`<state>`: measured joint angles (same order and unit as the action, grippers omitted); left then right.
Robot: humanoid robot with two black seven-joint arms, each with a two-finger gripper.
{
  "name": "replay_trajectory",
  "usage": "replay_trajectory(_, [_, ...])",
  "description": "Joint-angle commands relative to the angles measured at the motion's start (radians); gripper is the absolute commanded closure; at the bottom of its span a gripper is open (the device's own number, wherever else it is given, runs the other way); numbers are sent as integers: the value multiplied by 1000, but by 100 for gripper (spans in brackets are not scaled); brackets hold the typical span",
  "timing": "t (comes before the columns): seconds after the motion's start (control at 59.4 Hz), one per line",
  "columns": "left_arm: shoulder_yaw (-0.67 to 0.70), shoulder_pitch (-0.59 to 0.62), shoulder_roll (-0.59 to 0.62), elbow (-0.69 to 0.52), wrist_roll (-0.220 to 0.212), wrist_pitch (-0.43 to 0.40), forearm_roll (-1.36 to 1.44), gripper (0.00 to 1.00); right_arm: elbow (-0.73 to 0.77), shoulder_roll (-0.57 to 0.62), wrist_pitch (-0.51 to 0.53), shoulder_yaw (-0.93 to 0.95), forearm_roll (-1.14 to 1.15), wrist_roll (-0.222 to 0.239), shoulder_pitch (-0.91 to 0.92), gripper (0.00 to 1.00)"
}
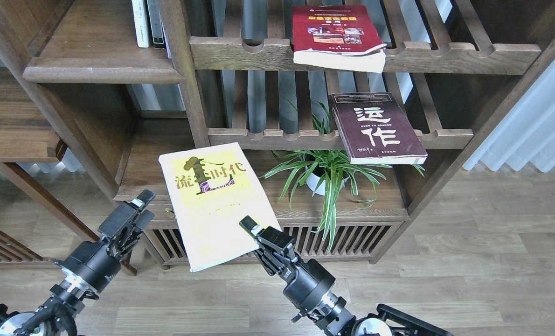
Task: Organize books on shelf
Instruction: 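Grip the yellow book with the left gripper beside the right gripper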
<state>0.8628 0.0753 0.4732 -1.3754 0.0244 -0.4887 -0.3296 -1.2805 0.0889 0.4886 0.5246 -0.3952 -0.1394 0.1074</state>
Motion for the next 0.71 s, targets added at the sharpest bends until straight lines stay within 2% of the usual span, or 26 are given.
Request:
replay_trajectory(0.0, [-4, 9, 1, -2, 0, 0, 0, 6, 15, -26, 0, 0, 12, 0, 0, 93])
replay_trajectory(0.691, [-114, 67, 7, -2, -1, 0, 0, 8, 41, -47, 0, -31, 58, 0, -5, 92])
